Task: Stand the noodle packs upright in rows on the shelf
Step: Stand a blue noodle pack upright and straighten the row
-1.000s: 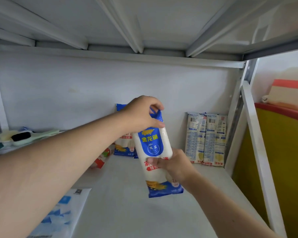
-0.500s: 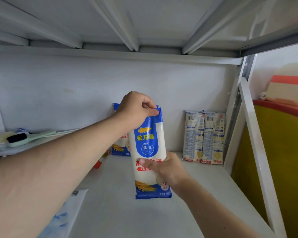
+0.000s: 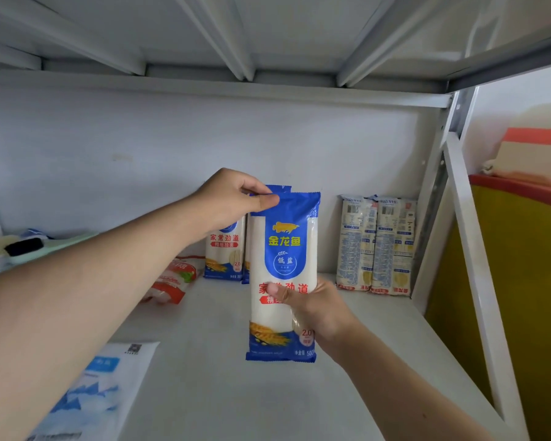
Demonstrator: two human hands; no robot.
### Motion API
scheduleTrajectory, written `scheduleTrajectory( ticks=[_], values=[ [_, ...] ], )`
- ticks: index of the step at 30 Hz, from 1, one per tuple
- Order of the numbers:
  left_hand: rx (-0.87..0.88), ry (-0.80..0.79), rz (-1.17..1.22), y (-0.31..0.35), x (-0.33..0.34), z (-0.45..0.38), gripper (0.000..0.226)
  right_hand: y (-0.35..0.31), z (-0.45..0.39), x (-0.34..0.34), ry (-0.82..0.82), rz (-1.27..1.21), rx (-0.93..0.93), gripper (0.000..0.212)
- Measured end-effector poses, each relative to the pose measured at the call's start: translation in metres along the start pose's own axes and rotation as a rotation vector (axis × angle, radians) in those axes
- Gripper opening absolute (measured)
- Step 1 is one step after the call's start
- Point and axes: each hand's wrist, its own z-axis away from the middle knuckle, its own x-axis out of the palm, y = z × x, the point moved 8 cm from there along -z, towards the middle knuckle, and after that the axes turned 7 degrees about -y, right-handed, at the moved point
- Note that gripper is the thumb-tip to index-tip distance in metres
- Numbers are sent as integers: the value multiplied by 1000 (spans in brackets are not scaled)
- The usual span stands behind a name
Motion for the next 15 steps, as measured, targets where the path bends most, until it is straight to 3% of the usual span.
scheduleTrajectory(
  ticks=[9, 15],
  values=[
    [53, 153, -78, -4, -8, -2, 17, 14, -4, 1, -40, 68, 52, 51],
    [103, 227, -86, 10, -15, -3, 4, 25, 2, -7, -82, 239, 78, 33]
  ],
)
